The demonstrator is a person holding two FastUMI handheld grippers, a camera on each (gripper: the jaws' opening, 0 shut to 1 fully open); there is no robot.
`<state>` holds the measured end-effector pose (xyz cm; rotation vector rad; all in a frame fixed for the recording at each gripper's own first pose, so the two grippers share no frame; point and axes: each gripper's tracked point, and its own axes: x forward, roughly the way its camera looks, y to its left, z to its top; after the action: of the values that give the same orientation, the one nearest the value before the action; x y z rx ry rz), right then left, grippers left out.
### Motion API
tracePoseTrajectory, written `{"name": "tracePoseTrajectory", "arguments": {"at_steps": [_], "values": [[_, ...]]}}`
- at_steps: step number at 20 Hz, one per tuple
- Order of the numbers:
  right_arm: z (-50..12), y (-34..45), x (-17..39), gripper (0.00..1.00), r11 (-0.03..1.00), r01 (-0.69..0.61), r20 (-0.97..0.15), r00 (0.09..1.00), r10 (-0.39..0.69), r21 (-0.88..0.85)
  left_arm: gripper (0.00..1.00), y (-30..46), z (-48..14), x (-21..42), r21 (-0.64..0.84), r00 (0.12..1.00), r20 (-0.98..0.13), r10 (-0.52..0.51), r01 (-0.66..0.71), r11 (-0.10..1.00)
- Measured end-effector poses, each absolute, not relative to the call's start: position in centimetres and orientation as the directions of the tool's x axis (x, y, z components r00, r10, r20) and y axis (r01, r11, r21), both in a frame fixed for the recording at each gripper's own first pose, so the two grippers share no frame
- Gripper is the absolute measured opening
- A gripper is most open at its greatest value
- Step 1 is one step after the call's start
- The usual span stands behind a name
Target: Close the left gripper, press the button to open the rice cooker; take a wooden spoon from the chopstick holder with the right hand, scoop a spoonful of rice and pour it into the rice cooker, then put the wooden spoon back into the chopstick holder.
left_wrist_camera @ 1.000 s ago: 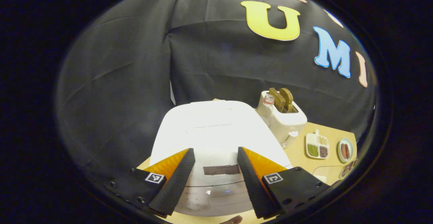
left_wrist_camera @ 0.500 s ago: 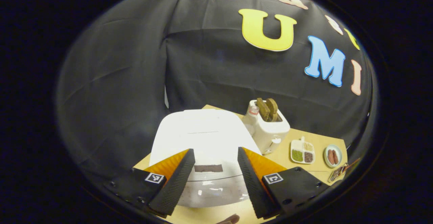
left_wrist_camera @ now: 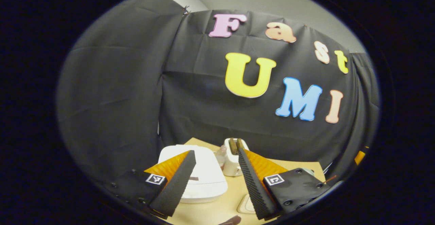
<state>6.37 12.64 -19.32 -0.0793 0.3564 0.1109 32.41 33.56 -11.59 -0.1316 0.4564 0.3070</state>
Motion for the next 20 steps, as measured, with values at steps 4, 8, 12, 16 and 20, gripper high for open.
{"name": "tracePoseTrajectory", "arguments": {"at_steps": [4,8,12,16,20], "values": [[-12.0,6.9,3.7,0.95,0.987,-0.153,-0.245,0.960,0.135,-0.057,0.84,24.3,-3.7,29.8,-0.109,0.924,-0.338,0.177,-0.225,0.968],[-7.9,2.9,1.6,0.94,0.976,-0.215,-0.160,0.964,0.210,-0.015,0.83,16.1,2.9,25.4,-0.142,0.954,-0.269,0.131,-0.174,0.974],[-6.5,-0.2,0.1,0.90,0.976,-0.218,-0.115,0.970,0.214,-0.024,0.83,10.9,7.2,23.0,0.007,0.971,-0.198,0.137,-0.138,0.990],[-4.0,-1.9,-1.0,0.94,0.979,-0.201,-0.035,0.979,0.201,-0.011,0.83,8.1,10.4,22.0,0.036,0.986,-0.130,0.107,-0.103,0.994],[-2.8,-1.6,-1.6,0.95,0.977,-0.214,-0.033,0.976,0.213,-0.011,0.84,7.8,10.4,22.0,-0.074,0.987,-0.141,0.081,-0.092,0.993]]}}
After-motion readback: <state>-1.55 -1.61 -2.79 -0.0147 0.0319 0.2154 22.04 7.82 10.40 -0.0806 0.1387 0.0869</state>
